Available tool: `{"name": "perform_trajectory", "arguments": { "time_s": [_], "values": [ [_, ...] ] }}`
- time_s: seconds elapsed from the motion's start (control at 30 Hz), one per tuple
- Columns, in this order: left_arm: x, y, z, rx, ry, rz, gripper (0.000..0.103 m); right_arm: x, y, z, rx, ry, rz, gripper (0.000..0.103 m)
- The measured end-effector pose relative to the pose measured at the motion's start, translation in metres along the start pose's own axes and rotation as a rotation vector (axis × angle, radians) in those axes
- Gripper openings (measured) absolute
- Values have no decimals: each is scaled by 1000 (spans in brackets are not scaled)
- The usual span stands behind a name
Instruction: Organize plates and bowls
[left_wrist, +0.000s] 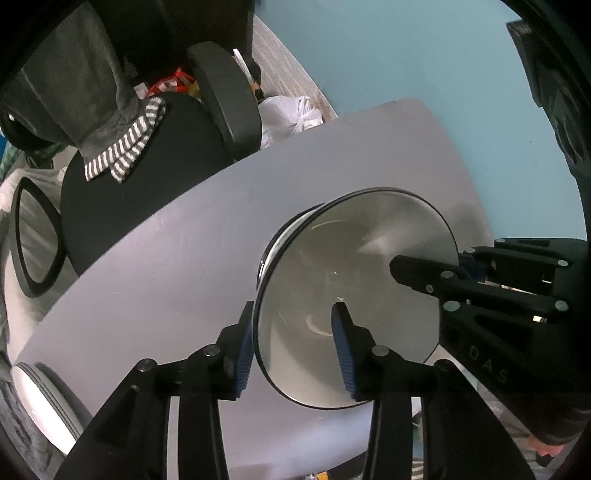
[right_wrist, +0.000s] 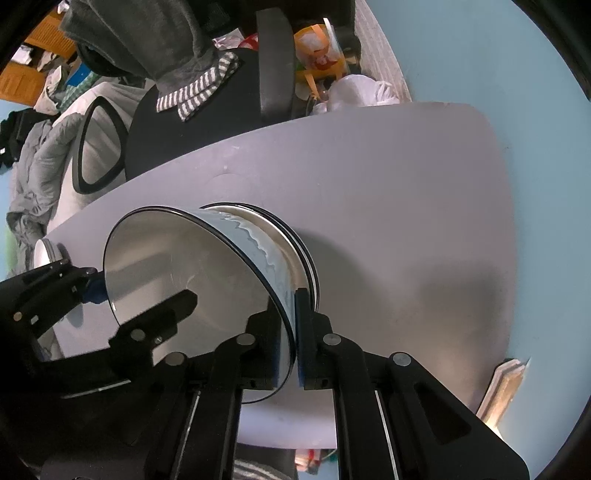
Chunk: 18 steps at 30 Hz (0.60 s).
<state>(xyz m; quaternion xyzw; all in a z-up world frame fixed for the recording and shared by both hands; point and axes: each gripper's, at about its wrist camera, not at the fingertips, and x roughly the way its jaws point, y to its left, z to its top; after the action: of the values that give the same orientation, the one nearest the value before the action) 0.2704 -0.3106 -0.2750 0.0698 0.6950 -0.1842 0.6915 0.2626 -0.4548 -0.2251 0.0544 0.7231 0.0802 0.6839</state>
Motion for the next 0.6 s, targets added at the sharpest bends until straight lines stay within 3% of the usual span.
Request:
{"name": "perform_trajectory", "arguments": {
  "time_s": [0.1,0.2,0.6],
  "values": [
    [0,2,-3,-6,-2,11,53,0,2,-1,1,-7,1,12],
    [-3,4,-5,-16,-8,14,56,0,6,-2,-2,-16,24,27],
    [-7,8,-8,-38,-24,-13,58,-8,12,-2,-12,-30,0,32]
  ]
}}
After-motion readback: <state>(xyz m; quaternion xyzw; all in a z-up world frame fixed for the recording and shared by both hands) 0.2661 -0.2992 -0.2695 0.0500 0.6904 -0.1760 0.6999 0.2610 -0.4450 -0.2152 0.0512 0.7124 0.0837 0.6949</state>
